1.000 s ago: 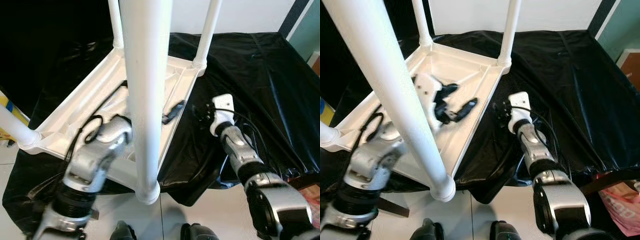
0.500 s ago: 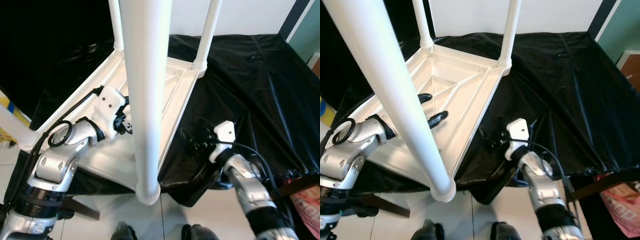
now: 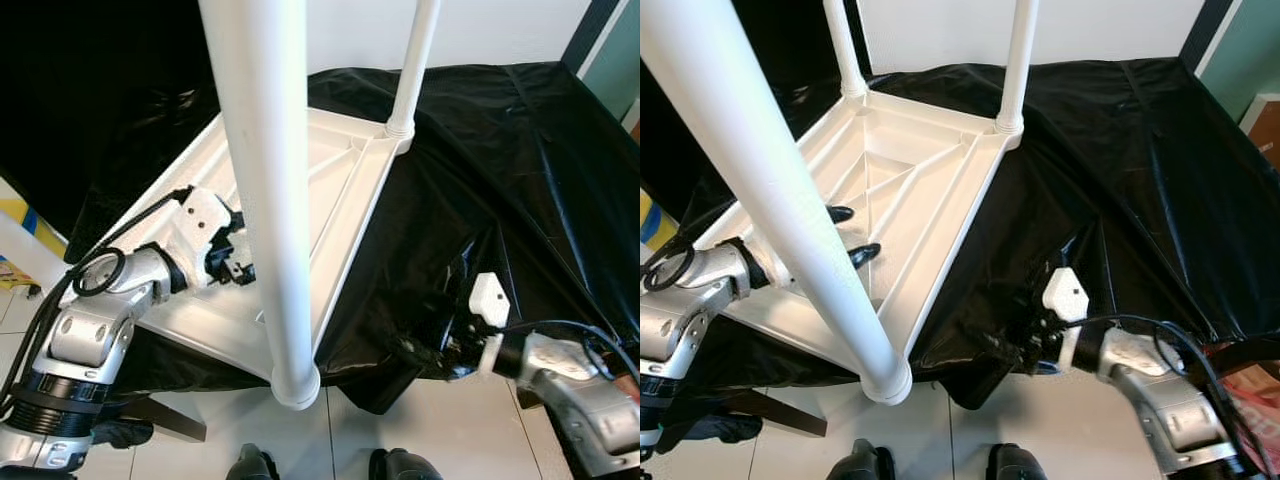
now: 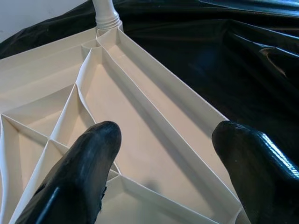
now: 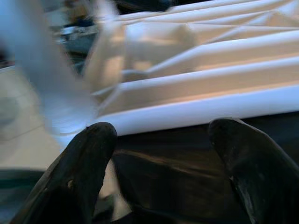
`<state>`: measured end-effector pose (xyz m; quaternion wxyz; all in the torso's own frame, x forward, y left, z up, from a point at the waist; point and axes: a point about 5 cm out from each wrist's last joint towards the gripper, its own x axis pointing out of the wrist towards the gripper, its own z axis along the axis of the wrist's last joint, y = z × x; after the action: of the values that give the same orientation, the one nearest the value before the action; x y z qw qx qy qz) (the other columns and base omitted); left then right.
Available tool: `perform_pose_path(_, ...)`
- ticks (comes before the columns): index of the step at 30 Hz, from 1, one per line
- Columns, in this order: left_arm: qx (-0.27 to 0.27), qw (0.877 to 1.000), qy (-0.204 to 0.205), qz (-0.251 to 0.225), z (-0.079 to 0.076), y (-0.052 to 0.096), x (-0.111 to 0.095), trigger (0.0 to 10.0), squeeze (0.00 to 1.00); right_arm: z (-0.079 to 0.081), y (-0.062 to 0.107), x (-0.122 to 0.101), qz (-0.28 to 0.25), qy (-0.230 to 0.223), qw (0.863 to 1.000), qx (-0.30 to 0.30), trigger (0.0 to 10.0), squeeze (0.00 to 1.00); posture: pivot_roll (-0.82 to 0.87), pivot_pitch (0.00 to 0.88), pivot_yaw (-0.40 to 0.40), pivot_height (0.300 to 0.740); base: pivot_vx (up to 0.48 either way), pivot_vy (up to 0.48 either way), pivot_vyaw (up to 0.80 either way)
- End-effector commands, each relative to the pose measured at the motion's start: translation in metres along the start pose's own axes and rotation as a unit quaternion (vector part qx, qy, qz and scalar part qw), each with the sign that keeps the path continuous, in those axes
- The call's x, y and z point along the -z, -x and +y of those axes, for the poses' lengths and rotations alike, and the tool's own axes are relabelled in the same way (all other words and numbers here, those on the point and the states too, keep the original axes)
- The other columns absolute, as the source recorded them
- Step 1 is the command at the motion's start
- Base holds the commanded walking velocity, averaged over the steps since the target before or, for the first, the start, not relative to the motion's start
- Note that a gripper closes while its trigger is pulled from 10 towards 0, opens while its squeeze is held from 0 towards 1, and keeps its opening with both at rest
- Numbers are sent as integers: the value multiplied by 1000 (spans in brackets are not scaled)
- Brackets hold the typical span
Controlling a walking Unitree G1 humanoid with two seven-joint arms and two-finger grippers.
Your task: Building children table
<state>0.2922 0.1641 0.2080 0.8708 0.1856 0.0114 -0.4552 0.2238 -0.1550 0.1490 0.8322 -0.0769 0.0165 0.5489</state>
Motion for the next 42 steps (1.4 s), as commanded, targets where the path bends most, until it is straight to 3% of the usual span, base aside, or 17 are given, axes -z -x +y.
perform_pose_path(1,6,1000,-4,5,5,4,0,10000,0,11,-3,0,9,-10,998,-62,10000,0,-54,111,45,740,0,0,0)
perform_pose_path(2,6,1000,-4,5,5,4,0,10000,0,11,-3,0,9,-10,998,-62,10000,0,-54,111,45,740,0,0,0)
perform_pose_path(5,-5,1000,-12,10,14,6,0,10000,0,23,-14,1,26,-9,987,-155,10000,0,-40,101,46,740,0,0,0)
perform_pose_path(8,-7,1000,-13,10,16,6,-1,10000,0,25,-16,1,32,-10,984,-173,10000,0,-37,101,44,740,0,0,0)
perform_pose_path(13,-13,1000,-22,8,21,9,-4,10000,0,27,-41,3,34,-2,974,-222,10000,0,-10,97,32,740,0,0,0)
perform_pose_path(22,-22,999,-24,8,24,15,-5,10000,0,25,-80,6,0,6,984,-176,10000,0,14,103,22,740,0,0,0)
perform_pose_path(37,-25,999,-22,8,25,14,-4,10000,0,27,-117,-3,-69,-18,990,-120,10000,0,10,116,29,740,0,0,0)
perform_pose_path(42,-24,999,-23,5,27,11,-4,10000,0,30,-128,1,-85,-47,991,-90,10000,0,-9,116,41,740,0,0,0)
